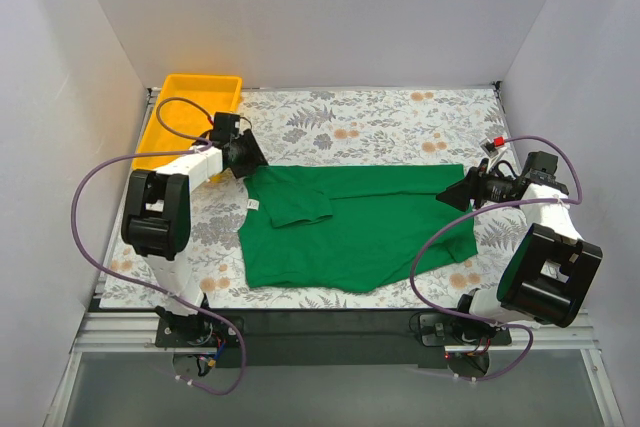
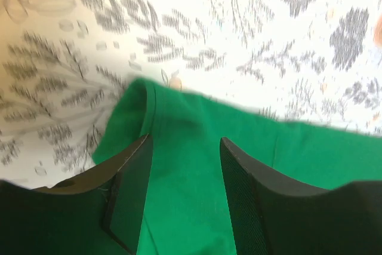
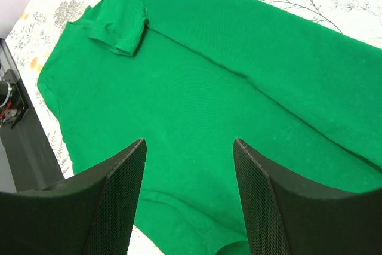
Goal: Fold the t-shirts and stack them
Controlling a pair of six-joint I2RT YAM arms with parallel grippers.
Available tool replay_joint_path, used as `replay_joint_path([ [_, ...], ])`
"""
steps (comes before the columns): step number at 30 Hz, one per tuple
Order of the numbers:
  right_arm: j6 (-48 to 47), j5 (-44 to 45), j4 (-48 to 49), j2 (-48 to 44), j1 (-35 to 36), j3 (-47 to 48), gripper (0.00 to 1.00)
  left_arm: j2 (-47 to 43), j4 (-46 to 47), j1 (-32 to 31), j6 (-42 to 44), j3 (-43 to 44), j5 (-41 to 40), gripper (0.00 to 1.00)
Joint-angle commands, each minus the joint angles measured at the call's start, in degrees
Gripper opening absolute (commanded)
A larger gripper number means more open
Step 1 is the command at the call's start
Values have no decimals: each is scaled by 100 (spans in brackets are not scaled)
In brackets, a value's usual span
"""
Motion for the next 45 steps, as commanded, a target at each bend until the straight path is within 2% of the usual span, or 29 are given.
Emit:
replay_joint_path([
  [1,-111,-29,-77,19,-33,117,67,131,-139,66,35,471,-562,48],
  [12,-120,-56,-112,72,-33,135,67,386,-245,110,211,594,-1045,44],
  [17,-129,-38,-121,81,-33,135,67,667,-333,110,325,893,-871,40],
  [21,-137,-21,-112,81,-33,126,67,851,-359,110,352,1034,-668,32],
  [26,-146,6,-121,124,-33,135,67,896,-359,110,360,1060,-642,16],
  [29,-146,32,-121,133,-33,135,67,808,-351,110,360,1043,-843,8],
  [31,-164,93,-121,142,-33,161,67,755,-359,110,352,1043,-1028,7],
  [34,-199,313,-77,238,-24,231,67,746,-368,118,378,1087,-1160,6],
  [37,-77,795,-16,502,-24,467,62,860,-394,127,404,1183,-1204,7],
  [38,176,1171,228,616,-24,547,59,904,-403,127,413,1209,-1195,7],
  [42,871,2331,1038,862,-24,907,59,1010,-403,136,439,1271,-1143,7],
  [45,1319,2833,1407,1275,-7,1338,59,1045,-377,136,457,1333,-1099,7],
])
